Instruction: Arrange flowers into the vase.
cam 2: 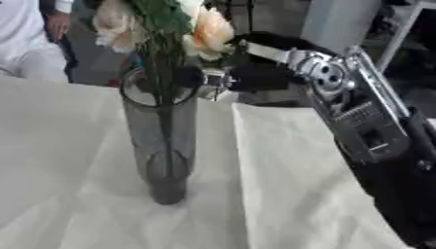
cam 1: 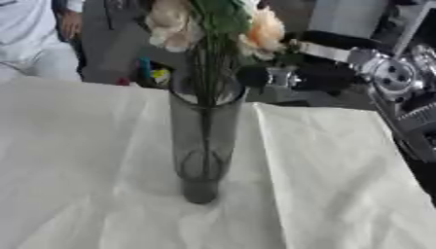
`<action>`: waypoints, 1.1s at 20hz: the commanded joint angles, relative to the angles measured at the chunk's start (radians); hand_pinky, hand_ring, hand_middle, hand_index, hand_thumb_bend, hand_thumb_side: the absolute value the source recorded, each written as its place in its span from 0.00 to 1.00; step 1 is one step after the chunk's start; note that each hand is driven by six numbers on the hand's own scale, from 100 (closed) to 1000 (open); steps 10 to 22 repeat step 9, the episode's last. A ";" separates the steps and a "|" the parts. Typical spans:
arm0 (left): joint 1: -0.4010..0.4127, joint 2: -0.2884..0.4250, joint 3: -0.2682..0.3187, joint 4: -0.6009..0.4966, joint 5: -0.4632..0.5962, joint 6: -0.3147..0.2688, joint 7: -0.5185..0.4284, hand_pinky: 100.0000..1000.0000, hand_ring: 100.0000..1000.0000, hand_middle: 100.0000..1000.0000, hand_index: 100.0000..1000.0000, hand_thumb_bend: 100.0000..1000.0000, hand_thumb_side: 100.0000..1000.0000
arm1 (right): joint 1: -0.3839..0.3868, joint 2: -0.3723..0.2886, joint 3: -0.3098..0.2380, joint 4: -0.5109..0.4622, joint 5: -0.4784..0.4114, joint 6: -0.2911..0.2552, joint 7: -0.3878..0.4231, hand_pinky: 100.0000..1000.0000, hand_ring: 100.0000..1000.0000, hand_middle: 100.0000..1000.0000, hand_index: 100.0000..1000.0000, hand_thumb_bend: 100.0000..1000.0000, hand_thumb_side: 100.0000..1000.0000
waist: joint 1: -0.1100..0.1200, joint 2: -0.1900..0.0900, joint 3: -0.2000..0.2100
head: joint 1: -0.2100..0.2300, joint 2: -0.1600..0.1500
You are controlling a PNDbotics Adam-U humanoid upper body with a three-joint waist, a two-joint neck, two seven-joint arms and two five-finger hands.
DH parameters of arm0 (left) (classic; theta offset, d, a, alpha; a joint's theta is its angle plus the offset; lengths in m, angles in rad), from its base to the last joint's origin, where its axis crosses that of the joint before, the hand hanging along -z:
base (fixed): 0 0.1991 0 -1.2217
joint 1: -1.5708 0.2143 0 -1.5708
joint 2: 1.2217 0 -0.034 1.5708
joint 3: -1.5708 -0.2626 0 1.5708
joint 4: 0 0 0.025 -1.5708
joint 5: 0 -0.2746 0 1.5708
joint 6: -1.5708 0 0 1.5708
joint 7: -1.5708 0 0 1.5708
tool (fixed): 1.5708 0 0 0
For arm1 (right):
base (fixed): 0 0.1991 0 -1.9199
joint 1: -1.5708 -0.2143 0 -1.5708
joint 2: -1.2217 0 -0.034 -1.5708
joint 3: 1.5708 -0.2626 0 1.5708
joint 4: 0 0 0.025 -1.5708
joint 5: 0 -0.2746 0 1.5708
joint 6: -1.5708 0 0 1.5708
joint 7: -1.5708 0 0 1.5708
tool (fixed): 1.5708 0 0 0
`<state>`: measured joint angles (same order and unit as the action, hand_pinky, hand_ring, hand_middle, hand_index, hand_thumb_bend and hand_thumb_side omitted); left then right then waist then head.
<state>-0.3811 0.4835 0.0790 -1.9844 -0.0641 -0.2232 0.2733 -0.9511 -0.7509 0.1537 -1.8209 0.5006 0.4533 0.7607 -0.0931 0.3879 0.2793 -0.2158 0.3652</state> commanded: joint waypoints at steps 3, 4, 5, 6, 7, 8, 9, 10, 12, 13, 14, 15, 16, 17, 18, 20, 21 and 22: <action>-0.004 0.030 0.021 -0.016 -0.008 -0.002 0.010 0.74 0.81 0.82 0.91 0.00 0.95 | 0.022 -0.064 -0.041 -0.041 -0.012 0.017 0.000 0.89 0.95 0.90 0.97 0.84 1.00 | 0.028 -0.042 -0.001 | 0.007 0.001; -0.003 0.030 0.022 -0.016 -0.008 -0.002 0.011 0.74 0.81 0.82 0.91 0.00 0.95 | 0.031 -0.070 -0.047 -0.047 -0.015 0.018 -0.005 0.89 0.95 0.90 0.97 0.84 1.00 | 0.029 -0.042 -0.002 | 0.008 0.002; -0.003 0.030 0.022 -0.016 -0.008 -0.003 0.011 0.74 0.81 0.82 0.91 0.00 0.95 | 0.039 -0.075 -0.052 -0.053 -0.018 0.020 -0.009 0.89 0.95 0.90 0.97 0.84 1.00 | 0.030 -0.042 -0.003 | 0.009 0.003; -0.003 0.030 0.022 -0.016 -0.008 -0.003 0.012 0.74 0.81 0.82 0.91 0.00 0.95 | 0.047 -0.080 -0.056 -0.058 -0.021 0.021 -0.013 0.89 0.95 0.90 0.97 0.84 1.00 | 0.031 -0.043 -0.003 | 0.010 0.004; -0.003 0.030 0.022 -0.016 -0.008 -0.003 0.012 0.74 0.81 0.82 0.91 0.00 0.95 | 0.057 -0.086 -0.061 -0.064 -0.024 0.022 -0.016 0.89 0.95 0.90 0.97 0.84 1.00 | 0.032 -0.043 -0.004 | 0.011 0.006; -0.003 0.030 0.022 -0.016 -0.009 -0.003 0.012 0.74 0.81 0.82 0.91 0.00 0.95 | 0.068 -0.091 -0.066 -0.071 -0.029 0.024 -0.021 0.89 0.94 0.89 0.97 0.84 1.00 | 0.034 -0.043 -0.005 | 0.013 0.008; -0.002 0.030 0.023 -0.016 -0.009 -0.003 0.013 0.74 0.81 0.82 0.91 0.00 0.95 | 0.079 -0.096 -0.073 -0.077 -0.035 0.027 -0.027 0.89 0.94 0.89 0.97 0.84 1.00 | 0.036 -0.043 -0.006 | 0.016 0.010; -0.002 0.030 0.023 -0.016 -0.009 -0.003 0.013 0.74 0.81 0.82 0.91 0.00 0.95 | 0.079 -0.096 -0.073 -0.077 -0.035 0.027 -0.027 0.89 0.94 0.89 0.97 0.84 1.00 | 0.036 -0.043 -0.006 | 0.016 0.010; -0.002 0.030 0.023 -0.016 -0.009 -0.003 0.013 0.74 0.81 0.82 0.91 0.00 0.95 | 0.079 -0.096 -0.073 -0.077 -0.035 0.027 -0.027 0.89 0.94 0.89 0.97 0.84 1.00 | 0.036 -0.043 -0.006 | 0.016 0.010; -0.002 0.030 0.023 -0.016 -0.009 -0.003 0.013 0.74 0.81 0.82 0.91 0.00 0.95 | 0.079 -0.096 -0.073 -0.077 -0.035 0.027 -0.027 0.89 0.94 0.89 0.97 0.84 1.00 | 0.036 -0.043 -0.006 | 0.016 0.010; -0.002 0.030 0.023 -0.016 -0.009 -0.003 0.013 0.74 0.81 0.82 0.91 0.00 0.95 | 0.079 -0.096 -0.073 -0.077 -0.035 0.027 -0.027 0.89 0.94 0.89 0.97 0.84 1.00 | 0.036 -0.043 -0.006 | 0.016 0.010; -0.002 0.030 0.023 -0.016 -0.009 -0.003 0.013 0.74 0.81 0.82 0.91 0.00 0.95 | 0.079 -0.096 -0.073 -0.077 -0.035 0.027 -0.027 0.89 0.94 0.89 0.97 0.84 1.00 | 0.036 -0.043 -0.006 | 0.016 0.010; -0.002 0.030 0.023 -0.016 -0.009 -0.003 0.013 0.74 0.81 0.82 0.91 0.00 0.95 | 0.079 -0.096 -0.073 -0.077 -0.035 0.027 -0.027 0.89 0.94 0.89 0.97 0.84 1.00 | 0.036 -0.043 -0.006 | 0.016 0.010; -0.002 0.030 0.023 -0.016 -0.009 -0.003 0.013 0.74 0.81 0.82 0.91 0.00 0.95 | 0.079 -0.096 -0.073 -0.077 -0.035 0.027 -0.027 0.89 0.94 0.89 0.97 0.84 1.00 | 0.036 -0.043 -0.006 | 0.016 0.010; -0.002 0.030 0.023 -0.016 -0.009 -0.003 0.013 0.74 0.81 0.82 0.91 0.00 0.95 | 0.079 -0.096 -0.073 -0.077 -0.035 0.027 -0.027 0.89 0.94 0.89 0.97 0.84 1.00 | 0.036 -0.043 -0.006 | 0.016 0.010; -0.002 0.030 0.023 -0.016 -0.009 -0.003 0.013 0.74 0.81 0.82 0.91 0.00 0.95 | 0.079 -0.096 -0.073 -0.077 -0.035 0.027 -0.027 0.89 0.94 0.89 0.97 0.84 1.00 | 0.036 -0.043 -0.006 | 0.016 0.010; -0.002 0.030 0.023 -0.016 -0.009 -0.003 0.013 0.74 0.81 0.82 0.91 0.00 0.95 | 0.079 -0.096 -0.073 -0.077 -0.035 0.027 -0.027 0.89 0.94 0.89 0.97 0.84 1.00 | 0.036 -0.043 -0.006 | 0.016 0.010; -0.002 0.030 0.023 -0.016 -0.009 -0.003 0.013 0.74 0.81 0.82 0.91 0.00 0.95 | 0.079 -0.096 -0.073 -0.077 -0.035 0.027 -0.027 0.89 0.94 0.89 0.97 0.84 1.00 | 0.036 -0.043 -0.006 | 0.016 0.010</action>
